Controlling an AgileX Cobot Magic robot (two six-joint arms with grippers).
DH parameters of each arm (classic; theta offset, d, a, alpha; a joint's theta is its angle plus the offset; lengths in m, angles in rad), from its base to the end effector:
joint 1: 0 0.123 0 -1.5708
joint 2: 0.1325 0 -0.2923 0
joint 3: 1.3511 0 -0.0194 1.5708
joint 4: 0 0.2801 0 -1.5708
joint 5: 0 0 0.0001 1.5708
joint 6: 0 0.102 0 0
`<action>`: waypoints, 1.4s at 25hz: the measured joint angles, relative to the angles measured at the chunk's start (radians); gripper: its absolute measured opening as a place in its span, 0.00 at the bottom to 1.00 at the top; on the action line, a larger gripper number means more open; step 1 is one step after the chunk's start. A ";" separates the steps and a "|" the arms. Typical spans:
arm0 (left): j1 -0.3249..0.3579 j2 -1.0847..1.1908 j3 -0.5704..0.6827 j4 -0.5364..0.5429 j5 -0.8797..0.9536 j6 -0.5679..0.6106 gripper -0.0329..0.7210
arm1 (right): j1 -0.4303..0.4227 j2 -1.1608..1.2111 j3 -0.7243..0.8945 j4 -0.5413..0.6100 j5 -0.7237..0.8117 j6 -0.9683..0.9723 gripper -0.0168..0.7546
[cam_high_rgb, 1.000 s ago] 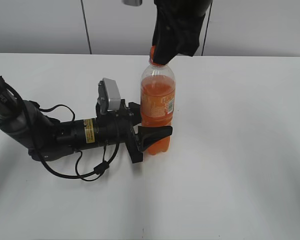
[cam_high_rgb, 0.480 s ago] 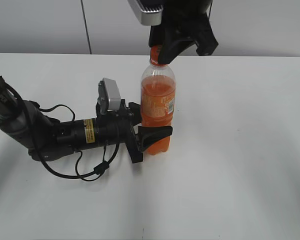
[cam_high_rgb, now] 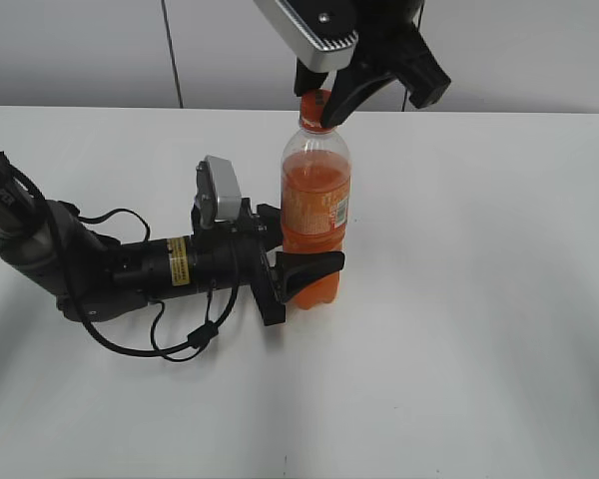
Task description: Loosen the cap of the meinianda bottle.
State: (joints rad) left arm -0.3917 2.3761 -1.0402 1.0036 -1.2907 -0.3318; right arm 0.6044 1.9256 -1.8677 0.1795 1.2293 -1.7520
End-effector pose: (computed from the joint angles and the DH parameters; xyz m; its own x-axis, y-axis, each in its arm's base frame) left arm 0.3397 -0.2297 0.0262 -0.0808 0.0825 -0.9933 0.9712 0.2306 -0.0598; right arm 0.3631 0.2716 0.3153 0.6986 -0.7068 -0.1112 -0.6864 -0.6180 -0.3833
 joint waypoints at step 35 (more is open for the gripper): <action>0.000 0.000 0.000 0.000 0.000 -0.002 0.57 | 0.000 -0.011 -0.012 0.039 -0.002 0.777 0.62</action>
State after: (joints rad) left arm -0.3917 2.3761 -1.0402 1.0040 -1.2907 -0.3337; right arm 0.6044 1.9146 -1.8800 0.2181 1.2274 -0.9749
